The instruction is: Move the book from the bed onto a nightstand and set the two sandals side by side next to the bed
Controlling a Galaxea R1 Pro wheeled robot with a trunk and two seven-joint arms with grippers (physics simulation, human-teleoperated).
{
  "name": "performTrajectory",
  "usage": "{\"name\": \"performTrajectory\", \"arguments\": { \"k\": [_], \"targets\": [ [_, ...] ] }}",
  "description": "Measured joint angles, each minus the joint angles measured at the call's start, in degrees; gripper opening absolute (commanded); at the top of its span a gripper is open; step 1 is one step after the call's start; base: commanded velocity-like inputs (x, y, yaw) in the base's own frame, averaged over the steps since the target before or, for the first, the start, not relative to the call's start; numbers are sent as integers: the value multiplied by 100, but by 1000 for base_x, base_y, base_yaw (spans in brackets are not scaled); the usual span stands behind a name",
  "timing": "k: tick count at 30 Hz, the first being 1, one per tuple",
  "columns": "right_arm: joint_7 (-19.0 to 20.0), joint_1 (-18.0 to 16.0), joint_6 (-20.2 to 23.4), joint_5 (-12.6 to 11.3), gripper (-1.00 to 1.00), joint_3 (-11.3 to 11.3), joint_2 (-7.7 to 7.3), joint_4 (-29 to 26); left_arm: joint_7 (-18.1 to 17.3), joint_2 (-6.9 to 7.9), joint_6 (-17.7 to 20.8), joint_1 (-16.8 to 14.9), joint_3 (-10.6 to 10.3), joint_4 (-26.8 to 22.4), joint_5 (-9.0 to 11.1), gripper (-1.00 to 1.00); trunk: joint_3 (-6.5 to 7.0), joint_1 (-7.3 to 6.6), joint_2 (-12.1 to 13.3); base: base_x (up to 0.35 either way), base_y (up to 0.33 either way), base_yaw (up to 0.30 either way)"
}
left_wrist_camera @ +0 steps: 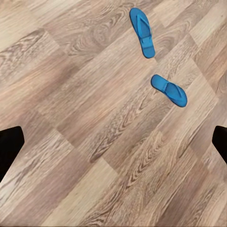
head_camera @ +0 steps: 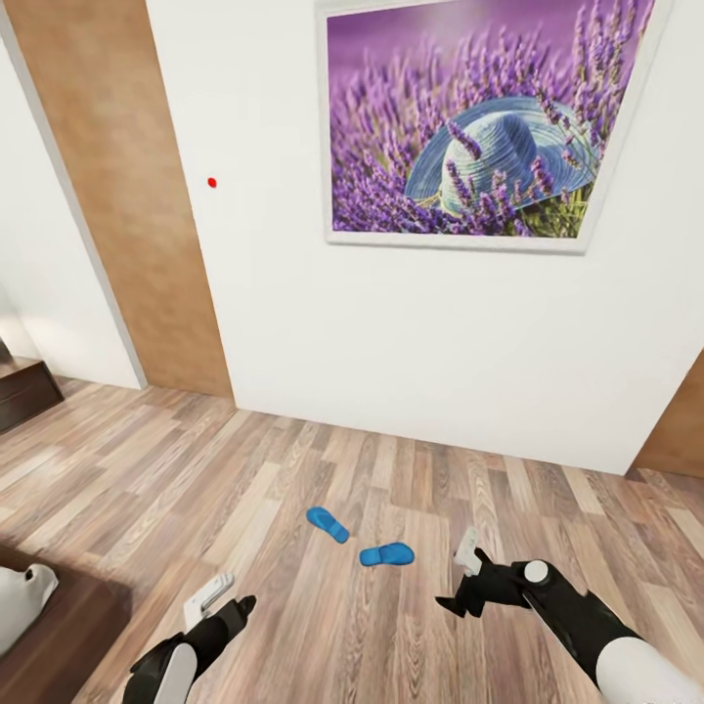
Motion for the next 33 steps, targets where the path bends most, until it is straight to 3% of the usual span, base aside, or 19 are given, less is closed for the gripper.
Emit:
{"name": "performTrajectory", "arguments": {
  "k": [12, 17, 26, 29, 33],
  "targets": [
    [14, -20, -99, 111, 100, 41, 59, 130, 0, 2, -109, 68, 13, 99, 4, 100, 0, 0, 0, 323, -14, 0],
    [19, -15, -94, 273, 100, 51, 102, 101, -3, -1, -115, 89, 14, 104, 6, 100, 0, 0, 0, 324, -1, 0],
    [18, -19, -80, 307, 100, 36, 119, 83, -1, -6, -115, 113, 6, 99, 7, 100, 0, 0, 0, 325, 0, 0],
    [23, -30, -2, 308, 100, 28, 122, 84, 16, -8, -114, 117, 0, 95, 4, 100, 0, 0, 0, 325, 0, 0],
    [43, -92, 437, 365, 100, 22, 161, 93, 35, -13, -112, 122, -8, 91, 4, 100, 0, 0, 0, 326, 0, 0]
  ]
}}
